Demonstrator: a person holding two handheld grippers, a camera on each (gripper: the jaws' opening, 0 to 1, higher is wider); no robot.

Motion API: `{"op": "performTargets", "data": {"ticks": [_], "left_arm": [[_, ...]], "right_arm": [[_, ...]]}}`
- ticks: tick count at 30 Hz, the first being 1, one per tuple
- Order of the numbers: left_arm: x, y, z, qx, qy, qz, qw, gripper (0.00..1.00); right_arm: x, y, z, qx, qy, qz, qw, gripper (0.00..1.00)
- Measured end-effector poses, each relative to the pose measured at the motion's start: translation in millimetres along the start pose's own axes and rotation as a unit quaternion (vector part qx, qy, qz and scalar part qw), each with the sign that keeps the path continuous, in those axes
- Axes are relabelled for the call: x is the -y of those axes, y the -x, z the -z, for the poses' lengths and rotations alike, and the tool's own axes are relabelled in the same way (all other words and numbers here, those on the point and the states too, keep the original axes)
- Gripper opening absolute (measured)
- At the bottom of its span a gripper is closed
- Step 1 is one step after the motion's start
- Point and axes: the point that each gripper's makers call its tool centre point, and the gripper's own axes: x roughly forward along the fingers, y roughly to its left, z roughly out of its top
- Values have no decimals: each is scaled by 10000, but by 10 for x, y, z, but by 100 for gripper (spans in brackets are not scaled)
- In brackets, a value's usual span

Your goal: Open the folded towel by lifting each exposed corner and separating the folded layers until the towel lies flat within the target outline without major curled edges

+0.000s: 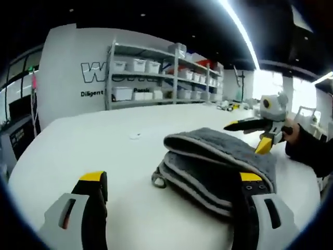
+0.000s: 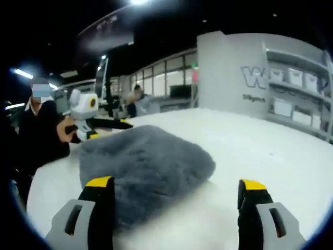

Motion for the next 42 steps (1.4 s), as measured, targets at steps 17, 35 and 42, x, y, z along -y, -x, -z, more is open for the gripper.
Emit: {"op": "performTargets", "data": {"ticks": [17,35,42], "left_arm": [[-366,157,-237,320,-809,-986,9913,100],[-200,484,-530,691,-688,-940,9908,100],[-102,474,-445,514,-247,-641,9963,100]], "right_arm": [[45,5,-28,43,69,65,9999,99],[106,120,-259,353,281,249,9987,99],[-34,289,-402,140,536,154,9983,99]]}}
